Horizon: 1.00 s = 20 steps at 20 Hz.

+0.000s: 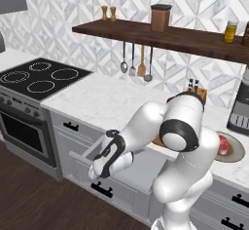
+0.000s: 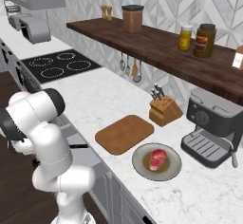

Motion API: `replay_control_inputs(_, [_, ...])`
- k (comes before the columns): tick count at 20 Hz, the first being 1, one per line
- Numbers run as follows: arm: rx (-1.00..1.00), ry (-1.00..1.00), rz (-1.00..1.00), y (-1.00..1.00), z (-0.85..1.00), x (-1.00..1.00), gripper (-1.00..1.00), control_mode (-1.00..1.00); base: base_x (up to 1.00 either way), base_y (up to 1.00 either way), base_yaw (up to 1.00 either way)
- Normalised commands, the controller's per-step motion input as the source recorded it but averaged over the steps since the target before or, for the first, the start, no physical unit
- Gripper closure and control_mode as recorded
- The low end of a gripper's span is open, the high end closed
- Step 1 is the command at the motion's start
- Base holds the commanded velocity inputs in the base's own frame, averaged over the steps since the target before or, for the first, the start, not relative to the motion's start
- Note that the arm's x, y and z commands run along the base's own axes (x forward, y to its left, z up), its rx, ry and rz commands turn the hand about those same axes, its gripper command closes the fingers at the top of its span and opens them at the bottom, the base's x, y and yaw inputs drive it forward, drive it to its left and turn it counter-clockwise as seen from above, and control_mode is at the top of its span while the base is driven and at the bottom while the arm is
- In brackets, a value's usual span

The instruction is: Pick up the knife from the drawer and place it on the cutting board. Then place the meat from the plate to the cutting board.

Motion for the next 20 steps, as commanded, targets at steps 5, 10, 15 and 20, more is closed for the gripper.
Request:
replay_control_inputs(5, [0.00,0.15,0.04,1.00,-0.20,-0.66,-1.00,-1.00,0.00,0.00,0.00])
replay_control_inputs(10, [-0.03,0.05,0.03,0.94,-0.10,-0.72,-1.00,-1.00,0.00,0.00,0.00])
replay_control_inputs(15, [-0.01,0.02,0.02,-0.01,0.53,-0.38,-1.00,-1.00,0.00,0.00,0.00])
replay_control_inputs(20, [0.00,0.10,0.00,-0.15,0.93,0.00,-1.00,-1.00,0.00,0.00,0.00])
